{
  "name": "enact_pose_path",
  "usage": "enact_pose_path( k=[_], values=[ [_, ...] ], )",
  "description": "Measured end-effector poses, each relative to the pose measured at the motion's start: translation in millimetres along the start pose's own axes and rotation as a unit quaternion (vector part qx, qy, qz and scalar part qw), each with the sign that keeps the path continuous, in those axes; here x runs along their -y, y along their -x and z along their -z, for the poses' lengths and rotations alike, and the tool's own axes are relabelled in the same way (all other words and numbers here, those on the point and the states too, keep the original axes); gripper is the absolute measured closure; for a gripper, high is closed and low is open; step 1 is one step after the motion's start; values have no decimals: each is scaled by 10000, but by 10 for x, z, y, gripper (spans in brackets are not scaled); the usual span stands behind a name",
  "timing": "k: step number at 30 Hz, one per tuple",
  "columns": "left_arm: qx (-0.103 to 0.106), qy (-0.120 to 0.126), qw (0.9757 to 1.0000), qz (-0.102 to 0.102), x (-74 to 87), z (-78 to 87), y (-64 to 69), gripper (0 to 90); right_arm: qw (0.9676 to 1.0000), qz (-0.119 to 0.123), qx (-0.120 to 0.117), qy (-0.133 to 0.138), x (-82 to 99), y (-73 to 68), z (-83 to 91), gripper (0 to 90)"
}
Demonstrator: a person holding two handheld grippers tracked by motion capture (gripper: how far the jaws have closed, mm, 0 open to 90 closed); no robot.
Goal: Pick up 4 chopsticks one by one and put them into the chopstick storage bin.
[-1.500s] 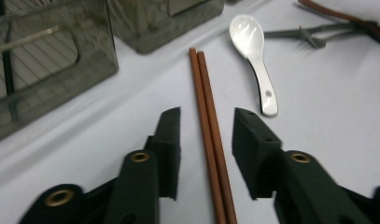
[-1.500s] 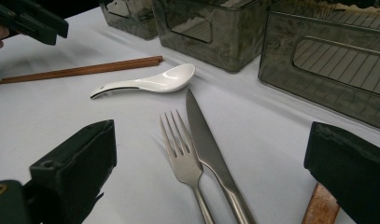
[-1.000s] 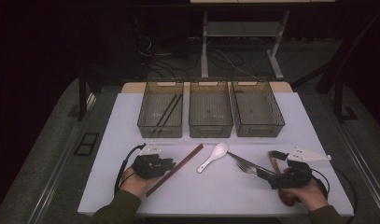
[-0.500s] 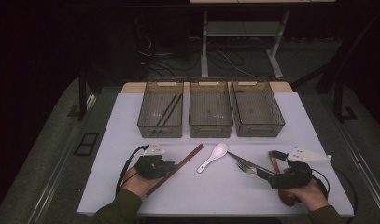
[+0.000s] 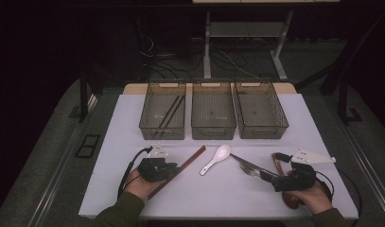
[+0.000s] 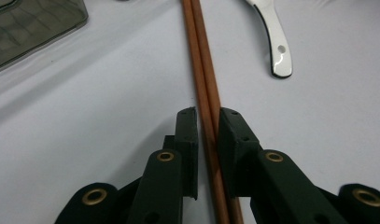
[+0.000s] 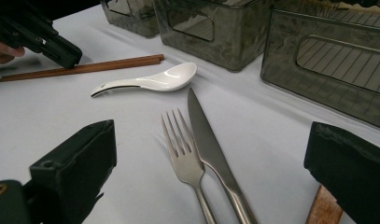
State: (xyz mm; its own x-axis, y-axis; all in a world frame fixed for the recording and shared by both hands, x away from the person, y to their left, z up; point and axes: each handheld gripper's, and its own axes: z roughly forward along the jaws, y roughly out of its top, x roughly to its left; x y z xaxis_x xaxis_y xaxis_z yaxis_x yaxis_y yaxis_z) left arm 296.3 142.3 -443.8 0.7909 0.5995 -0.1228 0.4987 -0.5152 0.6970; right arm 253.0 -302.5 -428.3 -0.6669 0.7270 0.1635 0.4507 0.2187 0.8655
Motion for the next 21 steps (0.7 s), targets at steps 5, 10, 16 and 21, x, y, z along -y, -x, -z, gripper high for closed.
enact_pose_path(
  k=[5,10,16,21],
  values=[
    [-22,-59,10000,-37,-1,-29,18,772,10000,-1,3,5,0,-1,0,27],
    [-30,-71,10000,-30,-3,-38,27,773,10000,5,-3,-4,0,0,0,27],
    [-134,-103,9998,-70,-7,-45,46,790,10000,9,1,-14,0,-2,-3,27],
    [-218,-144,9996,-130,-21,-50,56,824,10000,7,3,-18,1,-1,-2,27]
  ],
)
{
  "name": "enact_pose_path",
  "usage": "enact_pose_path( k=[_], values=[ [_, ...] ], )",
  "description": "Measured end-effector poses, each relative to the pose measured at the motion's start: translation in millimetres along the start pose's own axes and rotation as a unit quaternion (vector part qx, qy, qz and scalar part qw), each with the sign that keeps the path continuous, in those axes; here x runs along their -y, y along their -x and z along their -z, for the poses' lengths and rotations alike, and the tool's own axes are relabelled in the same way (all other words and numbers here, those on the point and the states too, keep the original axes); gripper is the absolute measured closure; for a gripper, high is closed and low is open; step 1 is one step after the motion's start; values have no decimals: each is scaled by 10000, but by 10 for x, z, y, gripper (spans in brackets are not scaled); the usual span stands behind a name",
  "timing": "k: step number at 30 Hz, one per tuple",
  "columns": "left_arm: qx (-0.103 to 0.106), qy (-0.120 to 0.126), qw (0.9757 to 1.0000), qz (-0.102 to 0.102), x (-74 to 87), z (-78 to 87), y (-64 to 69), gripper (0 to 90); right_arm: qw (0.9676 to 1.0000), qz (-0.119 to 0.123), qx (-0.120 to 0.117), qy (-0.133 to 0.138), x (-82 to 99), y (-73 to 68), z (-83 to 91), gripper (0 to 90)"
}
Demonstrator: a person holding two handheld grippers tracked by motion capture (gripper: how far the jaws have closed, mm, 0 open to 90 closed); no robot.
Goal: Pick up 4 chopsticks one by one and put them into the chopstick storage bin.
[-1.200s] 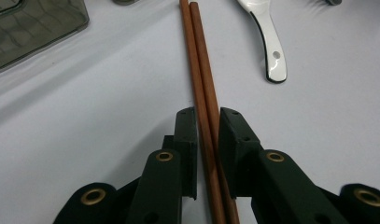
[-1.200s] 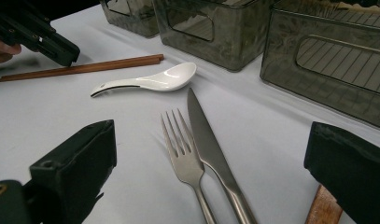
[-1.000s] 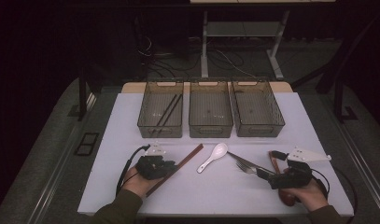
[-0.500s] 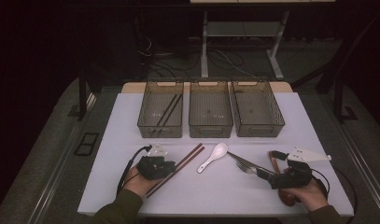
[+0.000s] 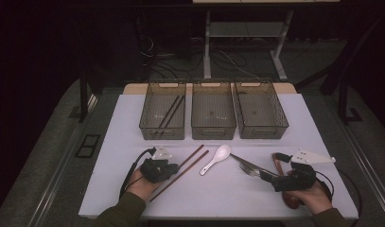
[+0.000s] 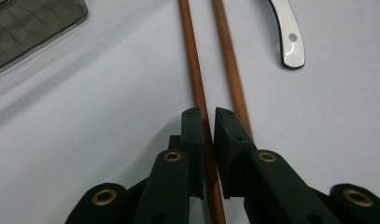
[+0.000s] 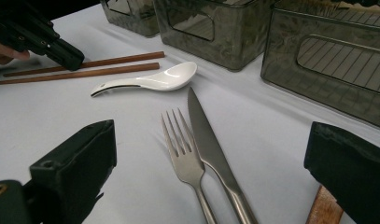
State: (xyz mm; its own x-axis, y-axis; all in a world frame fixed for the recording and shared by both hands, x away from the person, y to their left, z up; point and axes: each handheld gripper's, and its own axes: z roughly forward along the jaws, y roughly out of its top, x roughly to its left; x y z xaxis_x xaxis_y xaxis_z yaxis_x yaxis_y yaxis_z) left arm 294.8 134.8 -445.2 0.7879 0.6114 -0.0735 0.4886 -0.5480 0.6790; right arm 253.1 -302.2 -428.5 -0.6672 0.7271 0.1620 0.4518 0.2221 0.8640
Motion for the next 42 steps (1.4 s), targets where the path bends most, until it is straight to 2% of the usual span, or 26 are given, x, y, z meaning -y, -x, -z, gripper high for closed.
enact_pose_path(
  k=[6,12,13,25,27,32,35,42],
  values=[
    [-10,-38,10000,87,-11,4,-7,838,10000,0,-9,-2,0,1,0,27],
    [-52,-51,9999,88,-18,14,-9,844,10000,0,-9,6,0,3,3,27],
    [-61,-15,9999,136,-19,17,-4,844,10000,-10,-9,8,0,2,4,27],
    [-31,197,9996,180,-33,116,-39,844,10000,-2,-17,15,-1,2,5,27],
    [18,222,9995,214,-30,133,-45,844,10000,4,-23,9,-2,2,3,27],
    [127,226,9996,142,-32,160,-46,844,10000,54,-58,-50,-2,-20,-13,27],
    [214,294,9993,117,-32,183,-46,844,9998,129,-73,-97,-1,-31,-41,27],
    [294,477,9983,132,-32,269,-49,844,9998,135,-112,-97,-2,-31,-47,27]
  ],
)
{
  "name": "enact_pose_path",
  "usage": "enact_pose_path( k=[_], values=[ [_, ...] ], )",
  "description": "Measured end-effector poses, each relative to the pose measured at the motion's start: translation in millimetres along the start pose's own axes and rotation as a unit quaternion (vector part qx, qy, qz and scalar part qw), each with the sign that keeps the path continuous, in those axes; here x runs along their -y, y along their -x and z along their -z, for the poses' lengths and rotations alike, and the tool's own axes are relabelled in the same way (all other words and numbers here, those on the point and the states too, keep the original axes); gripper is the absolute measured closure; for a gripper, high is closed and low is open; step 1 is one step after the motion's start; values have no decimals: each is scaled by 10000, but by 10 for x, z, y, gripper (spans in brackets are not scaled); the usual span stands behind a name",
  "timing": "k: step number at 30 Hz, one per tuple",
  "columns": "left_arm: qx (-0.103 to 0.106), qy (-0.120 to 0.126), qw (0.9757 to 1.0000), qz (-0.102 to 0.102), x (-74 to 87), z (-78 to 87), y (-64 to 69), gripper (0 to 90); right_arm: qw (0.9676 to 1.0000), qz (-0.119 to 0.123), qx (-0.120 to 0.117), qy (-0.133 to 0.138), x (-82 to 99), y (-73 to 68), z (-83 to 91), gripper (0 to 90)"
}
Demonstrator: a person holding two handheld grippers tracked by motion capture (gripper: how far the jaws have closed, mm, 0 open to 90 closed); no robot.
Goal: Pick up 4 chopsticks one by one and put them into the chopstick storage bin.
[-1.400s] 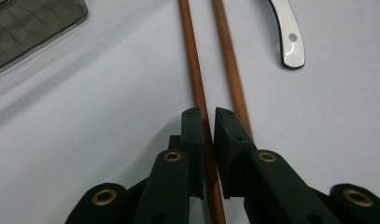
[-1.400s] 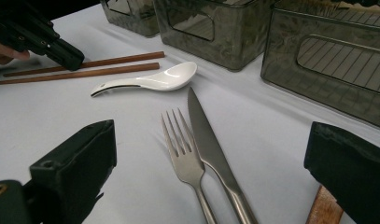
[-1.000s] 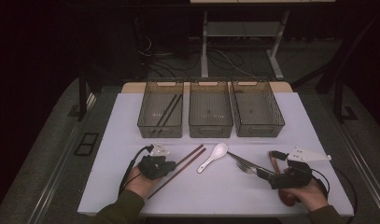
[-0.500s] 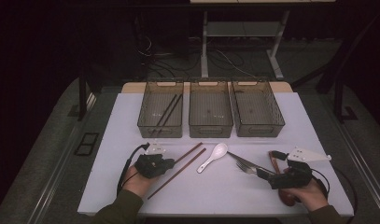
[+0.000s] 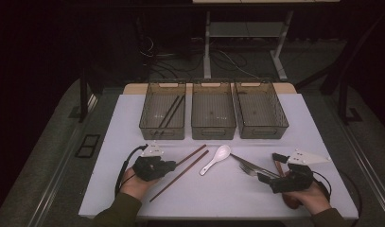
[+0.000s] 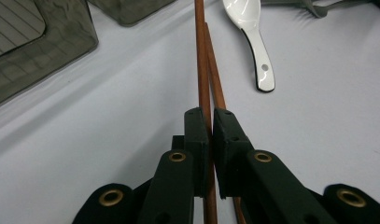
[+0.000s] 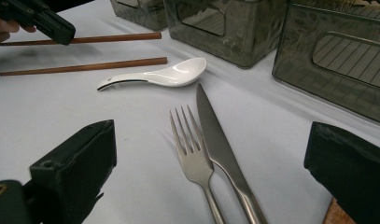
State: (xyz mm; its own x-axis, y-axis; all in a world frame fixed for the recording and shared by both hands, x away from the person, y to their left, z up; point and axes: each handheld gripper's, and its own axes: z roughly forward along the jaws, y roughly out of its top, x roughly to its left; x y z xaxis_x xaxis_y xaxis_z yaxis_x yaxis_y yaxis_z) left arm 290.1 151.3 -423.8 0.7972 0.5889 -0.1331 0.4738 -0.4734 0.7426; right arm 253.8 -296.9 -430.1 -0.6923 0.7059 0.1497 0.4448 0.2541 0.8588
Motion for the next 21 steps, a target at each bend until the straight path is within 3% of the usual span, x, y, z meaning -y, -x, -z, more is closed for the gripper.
enact_pose_path(
  k=[21],
  values=[
    [155,323,9993,-76,-156,230,49,844,10000,-4,-6,-12,-1,10,-5,27]
  ],
)
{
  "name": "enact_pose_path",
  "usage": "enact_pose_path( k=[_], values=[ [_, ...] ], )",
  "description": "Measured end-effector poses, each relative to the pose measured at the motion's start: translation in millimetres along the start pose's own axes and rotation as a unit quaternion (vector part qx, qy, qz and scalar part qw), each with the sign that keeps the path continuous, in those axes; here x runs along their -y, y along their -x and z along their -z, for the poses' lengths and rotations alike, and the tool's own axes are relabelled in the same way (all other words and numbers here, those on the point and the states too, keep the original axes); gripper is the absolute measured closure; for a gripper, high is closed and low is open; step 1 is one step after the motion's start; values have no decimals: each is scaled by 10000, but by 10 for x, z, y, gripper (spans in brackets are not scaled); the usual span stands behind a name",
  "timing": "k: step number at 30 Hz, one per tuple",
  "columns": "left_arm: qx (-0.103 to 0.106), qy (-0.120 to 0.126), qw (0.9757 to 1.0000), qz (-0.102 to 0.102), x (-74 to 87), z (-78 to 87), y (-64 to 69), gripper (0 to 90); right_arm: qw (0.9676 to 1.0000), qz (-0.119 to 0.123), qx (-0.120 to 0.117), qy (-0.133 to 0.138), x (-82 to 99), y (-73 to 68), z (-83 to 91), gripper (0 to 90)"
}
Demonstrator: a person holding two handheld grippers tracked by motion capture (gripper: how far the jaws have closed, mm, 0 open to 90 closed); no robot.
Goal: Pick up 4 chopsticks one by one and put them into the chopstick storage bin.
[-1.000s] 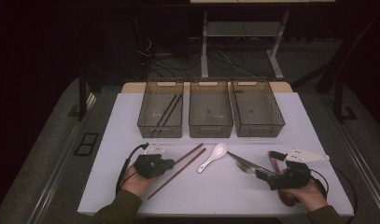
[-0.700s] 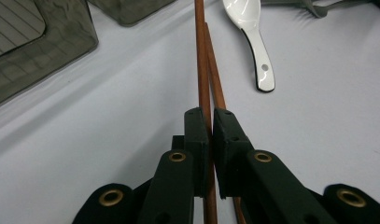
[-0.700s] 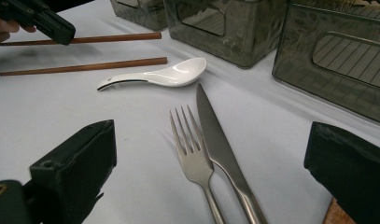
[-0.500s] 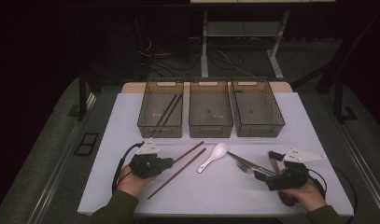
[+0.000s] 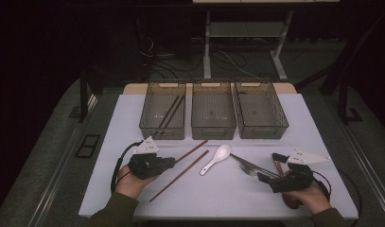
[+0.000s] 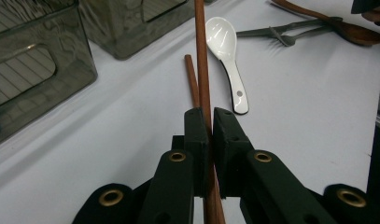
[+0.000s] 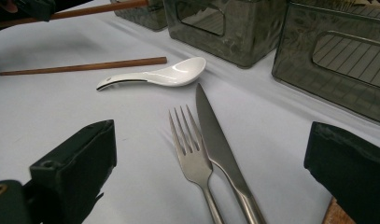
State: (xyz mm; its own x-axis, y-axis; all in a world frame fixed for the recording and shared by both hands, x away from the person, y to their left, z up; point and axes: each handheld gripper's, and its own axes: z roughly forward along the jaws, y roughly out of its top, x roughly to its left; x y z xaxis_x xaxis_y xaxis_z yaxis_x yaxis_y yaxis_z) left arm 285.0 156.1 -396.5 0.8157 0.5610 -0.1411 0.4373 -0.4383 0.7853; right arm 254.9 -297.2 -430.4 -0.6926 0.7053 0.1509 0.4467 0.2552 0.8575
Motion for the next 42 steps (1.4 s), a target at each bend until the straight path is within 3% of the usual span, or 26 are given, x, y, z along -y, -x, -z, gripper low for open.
enact_pose_path(
  k=[11,17,24,27,35,42],
  values=[
    [-186,249,9995,-23,-123,136,-79,844,10000,-10,14,-3,1,7,-1,27],
    [-360,411,9984,120,-142,179,-147,844,10000,-10,16,-7,1,2,-2,27],
    [-550,483,9970,243,-192,164,-243,844,10000,-14,20,-15,2,4,-3,27],
    [-651,438,9967,200,-220,141,-276,844,10000,-20,33,-9,3,9,-2,27],
    [-752,560,9953,253,-326,161,-405,844,10000,-44,58,3,5,20,9,27],
    [-883,488,9944,314,-444,131,-561,844,9999,-104,87,31,9,32,28,27]
  ],
)
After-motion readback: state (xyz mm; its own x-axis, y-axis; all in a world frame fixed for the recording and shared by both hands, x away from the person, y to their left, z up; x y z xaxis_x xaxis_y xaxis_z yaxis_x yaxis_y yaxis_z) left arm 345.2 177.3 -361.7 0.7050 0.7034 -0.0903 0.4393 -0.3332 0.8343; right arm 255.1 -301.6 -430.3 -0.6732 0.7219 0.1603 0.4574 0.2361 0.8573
